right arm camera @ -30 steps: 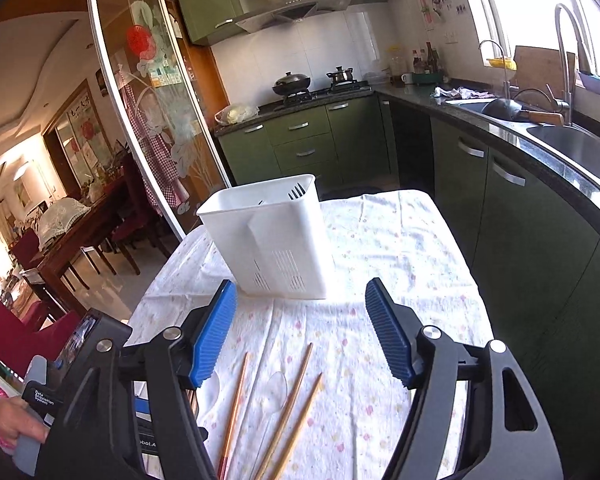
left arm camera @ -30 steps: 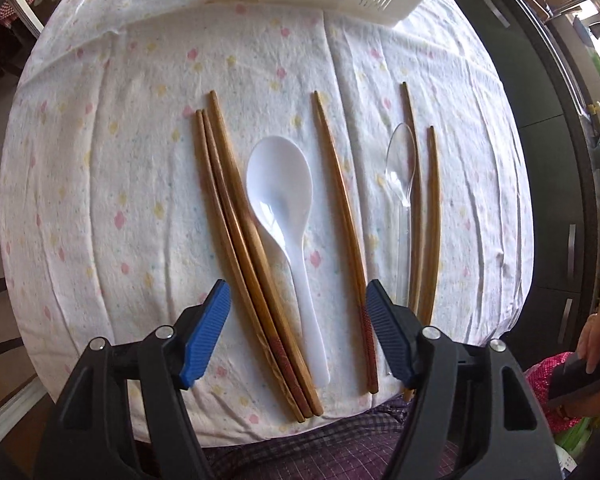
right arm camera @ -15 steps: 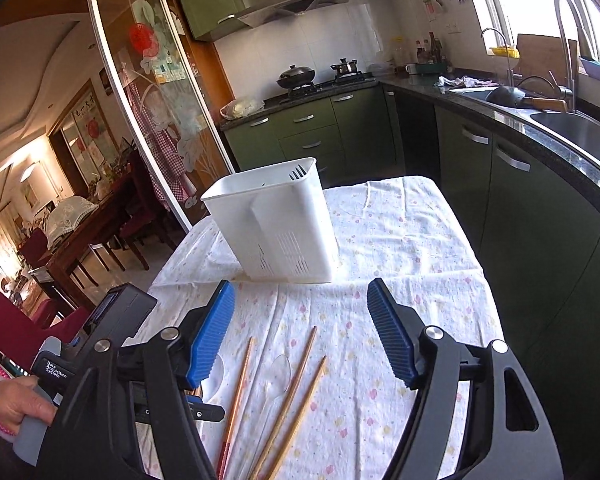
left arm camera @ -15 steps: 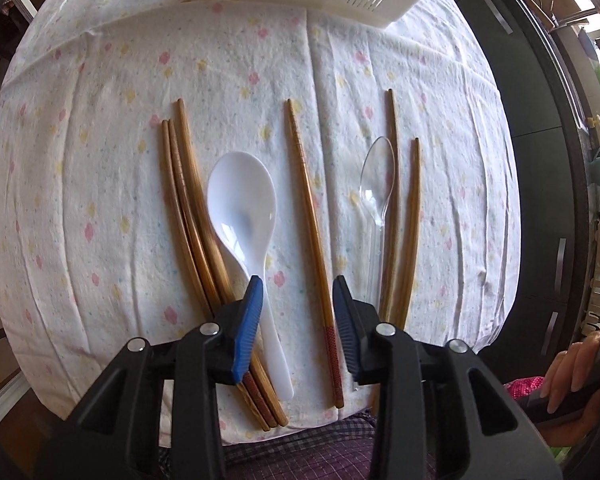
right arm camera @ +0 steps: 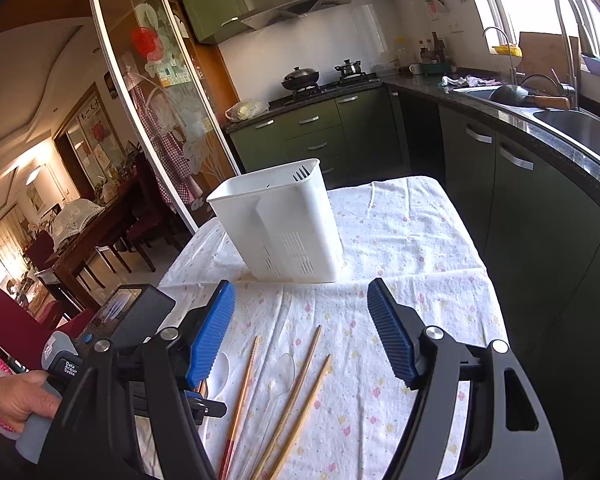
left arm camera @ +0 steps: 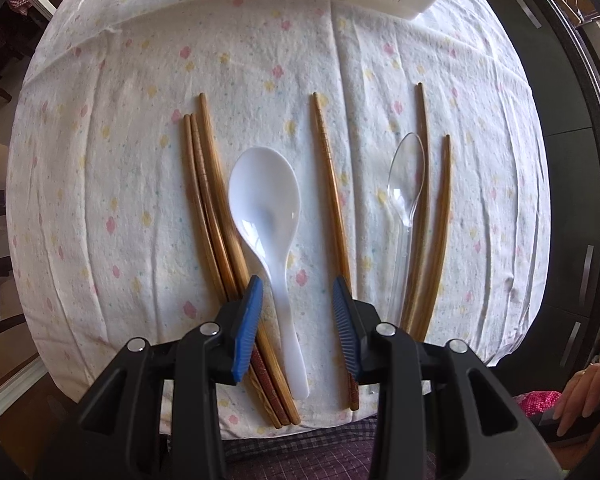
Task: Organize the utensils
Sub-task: 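Lower the left gripper onto the white plastic spoon handle and close, then lift the white spoon with the left gripper while the right gripper grasps the clear spoon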
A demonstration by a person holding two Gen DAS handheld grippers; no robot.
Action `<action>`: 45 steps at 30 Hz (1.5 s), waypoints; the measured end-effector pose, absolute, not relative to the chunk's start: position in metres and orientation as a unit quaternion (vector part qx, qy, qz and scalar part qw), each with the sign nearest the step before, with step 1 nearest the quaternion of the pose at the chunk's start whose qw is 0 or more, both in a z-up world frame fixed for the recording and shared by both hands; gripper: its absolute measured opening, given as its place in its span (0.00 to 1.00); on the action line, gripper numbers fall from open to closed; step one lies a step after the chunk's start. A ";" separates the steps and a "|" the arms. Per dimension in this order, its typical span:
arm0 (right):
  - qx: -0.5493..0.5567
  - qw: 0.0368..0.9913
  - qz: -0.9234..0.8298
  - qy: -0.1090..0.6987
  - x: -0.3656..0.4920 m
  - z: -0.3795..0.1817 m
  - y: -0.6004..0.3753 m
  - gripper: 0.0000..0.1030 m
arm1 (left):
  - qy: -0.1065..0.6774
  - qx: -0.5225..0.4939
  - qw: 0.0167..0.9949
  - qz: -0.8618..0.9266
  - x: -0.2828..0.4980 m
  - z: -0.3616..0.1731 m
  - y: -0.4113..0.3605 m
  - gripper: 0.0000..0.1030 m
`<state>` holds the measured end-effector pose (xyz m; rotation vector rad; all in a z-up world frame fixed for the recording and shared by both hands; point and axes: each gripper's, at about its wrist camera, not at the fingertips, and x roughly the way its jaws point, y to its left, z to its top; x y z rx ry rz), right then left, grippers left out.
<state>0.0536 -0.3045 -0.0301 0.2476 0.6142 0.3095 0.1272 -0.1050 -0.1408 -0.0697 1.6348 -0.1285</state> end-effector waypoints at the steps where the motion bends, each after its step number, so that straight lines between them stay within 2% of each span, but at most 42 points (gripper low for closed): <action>1: 0.122 0.934 0.152 0.299 0.053 -0.030 -0.306 0.66 | 0.732 -0.030 0.678 -0.056 0.128 -0.143 -0.107 0.33; 5: 0.124 0.935 0.152 0.294 0.053 -0.027 -0.309 0.66 | 0.737 -0.030 0.673 -0.049 0.131 -0.148 -0.112 0.33; 7: 0.126 0.935 0.155 0.294 0.052 -0.027 -0.310 0.66 | 0.741 -0.032 0.670 -0.044 0.135 -0.152 -0.109 0.28; 10: 0.125 0.934 0.156 0.295 0.051 -0.029 -0.311 0.66 | 0.740 -0.033 0.671 -0.041 0.136 -0.154 -0.111 0.16; 11: 0.125 0.934 0.155 0.297 0.050 -0.029 -0.311 0.66 | 0.741 -0.032 0.670 -0.041 0.136 -0.154 -0.112 0.10; 16: 0.102 0.925 0.154 0.332 0.057 -0.037 -0.300 0.68 | 0.732 -0.033 0.679 -0.040 0.136 -0.155 -0.111 0.09; 20: 0.099 0.879 0.189 0.426 0.081 -0.066 -0.283 0.70 | 0.712 -0.035 0.700 -0.041 0.135 -0.141 -0.093 0.09; 22: 0.125 0.838 0.224 0.482 0.096 -0.084 -0.276 0.61 | 0.698 -0.036 0.713 -0.049 0.135 -0.129 -0.088 0.09; 24: 0.144 0.798 0.244 0.532 0.110 -0.102 -0.269 0.40 | 0.686 -0.040 0.724 -0.055 0.136 -0.118 -0.082 0.09; 27: 0.131 0.758 0.235 0.595 0.125 -0.127 -0.252 0.25 | 0.668 -0.040 0.741 -0.060 0.138 -0.105 -0.075 0.08; 30: 0.110 0.725 0.222 0.642 0.132 -0.147 -0.232 0.20 | 0.663 -0.043 0.744 -0.064 0.139 -0.102 -0.069 0.08; 32: 0.084 0.722 0.202 0.657 0.133 -0.154 -0.221 0.20 | 0.662 -0.043 0.745 -0.068 0.136 -0.102 -0.062 0.08; 38: 0.052 0.707 0.168 0.685 0.138 -0.163 -0.201 0.20 | 0.655 -0.041 0.751 -0.076 0.125 -0.095 -0.043 0.08; 45: -0.001 0.702 0.121 0.702 0.147 -0.172 -0.166 0.13 | 0.645 -0.037 0.759 -0.081 0.125 -0.088 -0.041 0.08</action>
